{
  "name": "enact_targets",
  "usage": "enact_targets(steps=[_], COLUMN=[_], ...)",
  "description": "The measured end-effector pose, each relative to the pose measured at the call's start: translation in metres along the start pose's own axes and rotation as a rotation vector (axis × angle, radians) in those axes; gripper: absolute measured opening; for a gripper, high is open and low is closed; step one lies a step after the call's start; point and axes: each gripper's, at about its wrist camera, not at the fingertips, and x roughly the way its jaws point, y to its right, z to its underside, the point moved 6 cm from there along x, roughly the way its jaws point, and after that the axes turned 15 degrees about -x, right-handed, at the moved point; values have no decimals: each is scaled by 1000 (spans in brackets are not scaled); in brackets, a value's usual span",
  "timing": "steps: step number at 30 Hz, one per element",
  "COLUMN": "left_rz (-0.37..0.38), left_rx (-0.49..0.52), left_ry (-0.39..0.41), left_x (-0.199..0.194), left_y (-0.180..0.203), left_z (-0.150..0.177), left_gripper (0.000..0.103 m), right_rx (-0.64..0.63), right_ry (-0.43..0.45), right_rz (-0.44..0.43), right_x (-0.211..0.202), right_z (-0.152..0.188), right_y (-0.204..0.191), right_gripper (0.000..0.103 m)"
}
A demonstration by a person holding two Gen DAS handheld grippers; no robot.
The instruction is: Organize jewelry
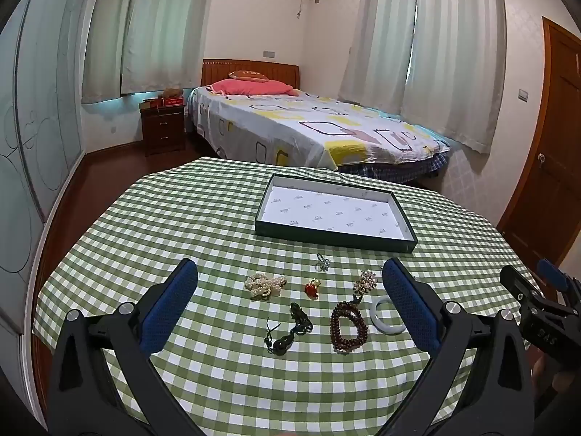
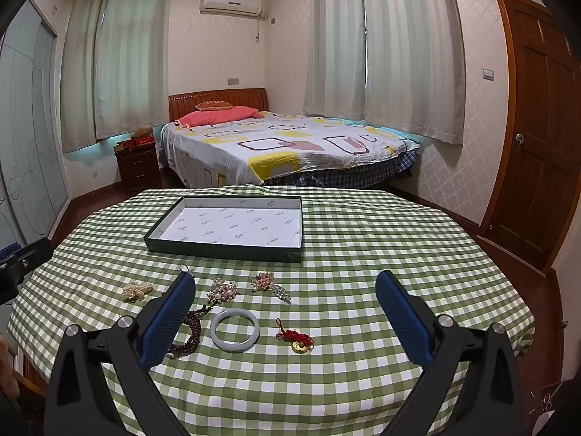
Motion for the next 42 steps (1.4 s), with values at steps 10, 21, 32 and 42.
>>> enact_targets(steps=[10,21,32,42], left_rz=[0,-1,7,8], left_rx=[-8,-4,-3,2], left_ry=[-1,-1,-4,-2], left_x=[0,0,-1,-1], left_y=[1,1,2,4], left_z=[3,2,1,1], left_gripper=[99,99,99,99], right_rx=[3,1,1,2], right_ry=[1,-1,0,1], right_rz=[2,1,1,1], right_x=[-1,0,0,0], right_z=[0,0,0,0], right_y=[1,0,0,0], right_gripper=[97,97,97,97])
